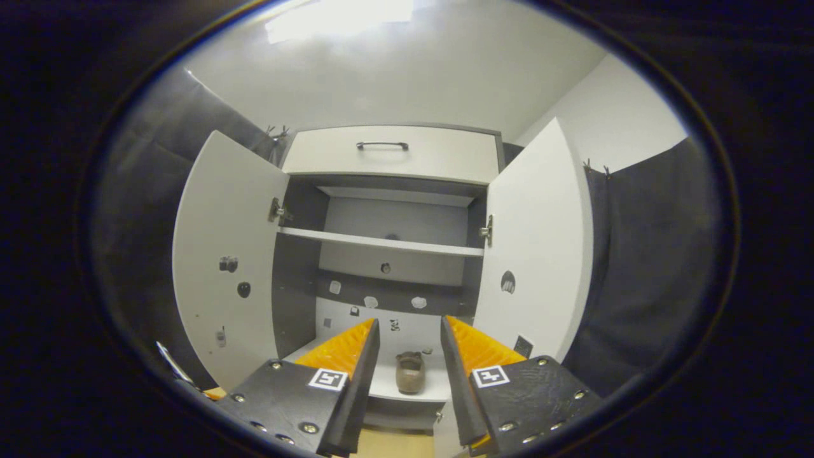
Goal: Grab one shoe with the right hand and put it into the shoe cabinet, grab the other shoe with the left hand and put it into the shoe cabinet; then close the right door with the right hand and the left door with the left hand.
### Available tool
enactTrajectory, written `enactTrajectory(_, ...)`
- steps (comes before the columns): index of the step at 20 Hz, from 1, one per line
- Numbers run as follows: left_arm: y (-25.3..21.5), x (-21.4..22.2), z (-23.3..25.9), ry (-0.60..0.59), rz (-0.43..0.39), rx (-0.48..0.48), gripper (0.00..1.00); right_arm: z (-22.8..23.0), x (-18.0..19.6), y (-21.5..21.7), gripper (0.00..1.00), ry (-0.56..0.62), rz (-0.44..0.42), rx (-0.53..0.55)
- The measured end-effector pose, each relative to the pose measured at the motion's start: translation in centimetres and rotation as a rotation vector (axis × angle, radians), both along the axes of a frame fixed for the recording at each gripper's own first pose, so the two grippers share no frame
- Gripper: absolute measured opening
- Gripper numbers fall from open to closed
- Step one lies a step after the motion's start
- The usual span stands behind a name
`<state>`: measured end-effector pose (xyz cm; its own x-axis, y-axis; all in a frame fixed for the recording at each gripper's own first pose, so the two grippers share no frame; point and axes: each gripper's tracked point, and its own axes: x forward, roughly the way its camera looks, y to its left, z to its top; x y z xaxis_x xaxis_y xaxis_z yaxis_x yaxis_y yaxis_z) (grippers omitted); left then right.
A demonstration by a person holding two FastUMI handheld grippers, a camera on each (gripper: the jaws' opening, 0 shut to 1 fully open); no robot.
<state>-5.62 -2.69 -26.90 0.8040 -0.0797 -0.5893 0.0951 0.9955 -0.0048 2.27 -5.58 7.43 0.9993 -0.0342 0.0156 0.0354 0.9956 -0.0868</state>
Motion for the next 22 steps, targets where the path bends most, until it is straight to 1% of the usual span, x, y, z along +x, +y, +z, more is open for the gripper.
enactTrajectory(3, -0.7, -0.8, -6.0, 0.126, -0.027, -0.008, 0.97, 1.0, -1.5, -0.8, 0.57, -0.015, -0.024, 0.012)
enactTrajectory(5, -0.6, -1.4, -9.6, 0.198, -0.03, 0.007, 0.98, 1.7, -2.3, -1.6, 0.57, -0.025, -0.04, 0.014)
enactTrajectory(8, 0.3, -1.9, -15.0, 0.29, -0.017, 0.031, 0.97, 2.3, -3.5, -2.7, 0.57, -0.036, -0.077, -0.001)
enactTrajectory(9, 0.4, -2.0, -16.7, 0.32, -0.012, 0.028, 0.97, 2.4, -3.7, -3.1, 0.57, -0.036, -0.087, 0.001)
enactTrajectory(10, 0.5, -2.1, -18.4, 0.36, -0.007, 0.027, 0.99, 2.5, -4.0, -3.4, 0.57, -0.036, -0.095, 0.005)
enactTrajectory(11, 0.9, -2.4, -20.0, 0.4, -0.002, 0.023, 0.97, 2.5, -4.2, -3.9, 0.57, -0.034, -0.109, 0.006)
enactTrajectory(12, 1.1, -2.5, -21.5, 0.432, 0.01, 0.016, 0.97, 2.6, -4.5, -4.6, 0.57, -0.036, -0.128, 0.003)
enactTrajectory(13, 1.2, -2.4, -22.6, 0.455, 0.023, 0.001, 0.97, 2.7, -4.6, -5.1, 0.57, -0.035, -0.144, -0.002)
enactTrajectory(14, 1.3, -2.3, -23.7, 0.47, 0.037, -0.015, 0.97, 2.7, -4.9, -5.6, 0.54, -0.032, -0.161, -0.007)
enactTrajectory(16, 1.4, -1.3, -25.2, 0.481, 0.058, -0.053, 0.97, 2.4, -5.4, -6.5, 0.54, -0.021, -0.195, -0.019)
enactTrajectory(17, 1.5, -0.7, -25.9, 0.488, 0.068, -0.063, 0.96, 2.3, -5.6, -7.0, 0.57, -0.017, -0.213, -0.024)
enactTrajectory(20, 2.1, 0.9, -27.5, 0.496, 0.09, -0.087, 0.95, 2.8, -7.4, -8.6, 0.57, 0.004, -0.266, -0.046)
enactTrajectory(22, 1.8, 1.8, -28.5, 0.509, 0.09, -0.11, 0.94, 2.6, -8.0, -9.5, 0.57, 0.02, -0.291, -0.06)
